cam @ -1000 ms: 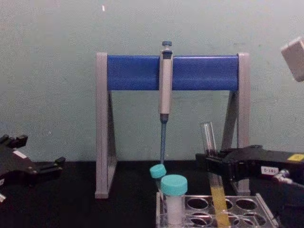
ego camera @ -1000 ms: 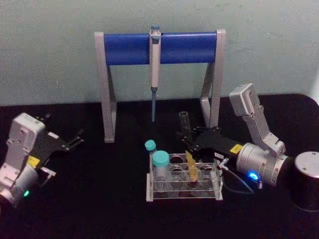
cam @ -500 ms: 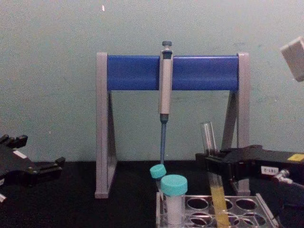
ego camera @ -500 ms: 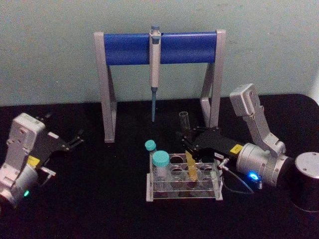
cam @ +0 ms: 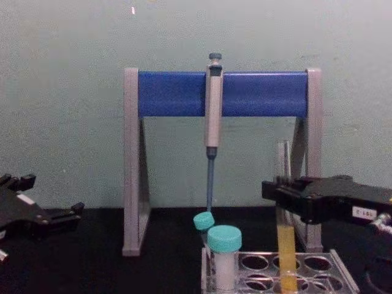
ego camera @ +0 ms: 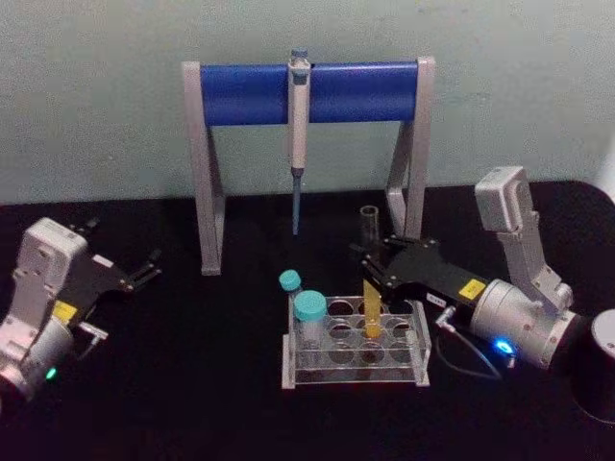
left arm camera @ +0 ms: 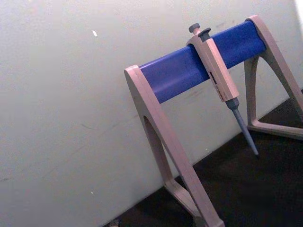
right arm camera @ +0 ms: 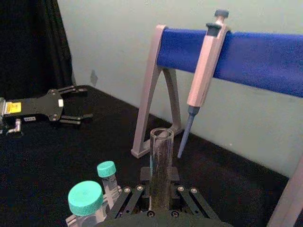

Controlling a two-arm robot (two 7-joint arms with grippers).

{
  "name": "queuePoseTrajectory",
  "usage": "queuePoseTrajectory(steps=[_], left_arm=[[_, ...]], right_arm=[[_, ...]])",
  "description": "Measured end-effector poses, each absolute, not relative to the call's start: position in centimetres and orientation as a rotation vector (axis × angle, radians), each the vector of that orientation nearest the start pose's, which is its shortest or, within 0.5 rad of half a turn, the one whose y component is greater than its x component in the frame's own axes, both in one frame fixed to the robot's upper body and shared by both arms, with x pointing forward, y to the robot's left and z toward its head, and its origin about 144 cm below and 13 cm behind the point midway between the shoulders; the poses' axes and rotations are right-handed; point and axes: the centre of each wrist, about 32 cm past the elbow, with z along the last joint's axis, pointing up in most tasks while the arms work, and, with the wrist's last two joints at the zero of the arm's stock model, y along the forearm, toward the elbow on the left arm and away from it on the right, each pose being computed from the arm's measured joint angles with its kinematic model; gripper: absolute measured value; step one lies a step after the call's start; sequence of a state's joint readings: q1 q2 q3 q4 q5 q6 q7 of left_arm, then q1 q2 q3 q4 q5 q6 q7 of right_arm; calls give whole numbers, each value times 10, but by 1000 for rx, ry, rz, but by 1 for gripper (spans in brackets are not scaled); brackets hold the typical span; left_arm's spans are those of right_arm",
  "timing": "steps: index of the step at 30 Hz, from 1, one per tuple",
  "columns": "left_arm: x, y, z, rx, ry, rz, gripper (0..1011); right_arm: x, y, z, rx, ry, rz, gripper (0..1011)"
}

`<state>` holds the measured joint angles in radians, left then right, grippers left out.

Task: Pick up the test tube from the test tube rack, shake it, then place it back into the test tube rack.

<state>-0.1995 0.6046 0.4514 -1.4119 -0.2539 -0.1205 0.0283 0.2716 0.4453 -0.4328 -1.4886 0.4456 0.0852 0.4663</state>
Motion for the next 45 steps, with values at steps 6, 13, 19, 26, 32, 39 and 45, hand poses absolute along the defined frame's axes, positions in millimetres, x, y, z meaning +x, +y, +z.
queuePoseTrajectory(steps=[6,13,19,26,32,39,45], left_arm=[[489,310,1140,304,-285,1248,1009],[489,310,1140,305,-285,1248,1010],[489,310,1140,304,-285,1248,1010],[489,310,1140,304,-285,1248,1009],[489,310,1140,304,-285,1248,1010],[489,310,1140,305,-285,1248,1010],[489,310,1140,304,-285,1248,1010]], right_arm=[[506,-247,1179,-77,0,-761,224],[504,-249,1182,-30,-13,-764,224],[503,-249,1191,21,-29,-755,224],[502,-249,1203,56,-52,-755,224],[503,-247,1210,70,-66,-764,224],[505,-244,1212,68,-65,-772,224],[506,-245,1211,65,-67,-790,224]])
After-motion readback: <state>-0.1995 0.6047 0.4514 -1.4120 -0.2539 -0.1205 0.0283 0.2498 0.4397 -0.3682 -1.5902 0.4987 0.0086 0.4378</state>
